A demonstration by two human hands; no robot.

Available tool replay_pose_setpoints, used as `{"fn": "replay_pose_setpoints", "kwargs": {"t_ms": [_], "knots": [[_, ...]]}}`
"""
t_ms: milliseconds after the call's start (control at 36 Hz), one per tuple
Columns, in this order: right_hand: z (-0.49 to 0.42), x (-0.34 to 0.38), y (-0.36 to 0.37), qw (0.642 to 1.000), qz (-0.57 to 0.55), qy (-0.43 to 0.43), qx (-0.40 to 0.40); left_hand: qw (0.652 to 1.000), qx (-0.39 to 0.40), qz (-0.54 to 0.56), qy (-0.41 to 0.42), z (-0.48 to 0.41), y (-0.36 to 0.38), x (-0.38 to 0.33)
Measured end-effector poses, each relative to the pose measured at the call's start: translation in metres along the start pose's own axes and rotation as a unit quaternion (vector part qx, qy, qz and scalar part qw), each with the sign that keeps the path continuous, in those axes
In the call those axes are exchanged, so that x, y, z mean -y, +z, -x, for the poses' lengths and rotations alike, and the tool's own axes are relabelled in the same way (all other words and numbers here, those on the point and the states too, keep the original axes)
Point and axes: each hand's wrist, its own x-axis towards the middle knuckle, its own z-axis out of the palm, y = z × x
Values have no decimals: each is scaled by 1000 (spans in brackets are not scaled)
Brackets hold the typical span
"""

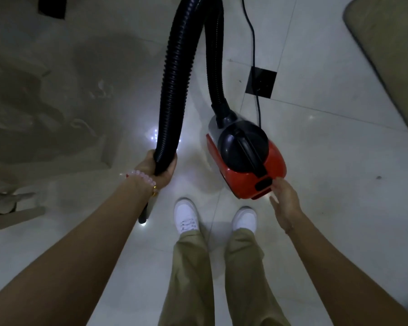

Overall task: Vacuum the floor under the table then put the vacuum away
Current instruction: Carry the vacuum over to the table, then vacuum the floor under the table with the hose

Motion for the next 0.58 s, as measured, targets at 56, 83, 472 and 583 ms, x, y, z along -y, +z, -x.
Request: {"fn": "replay_pose_setpoints", "kwargs": {"t_ms": [56,83,472,583], "knots": [[3,-12,-4,998,-40,43,26,1000,-9,-9,-21,6,2,6],[6,-15,-4,997,-48,56,36,999,-15,-28,-27,6,2,8],[-3,-14,5,968,-194,119,104,993,5,-101,-65,12,-2,20],[-14,-12,12,952,-256,123,114,990,25,-117,-79,11,-8,23]]}}
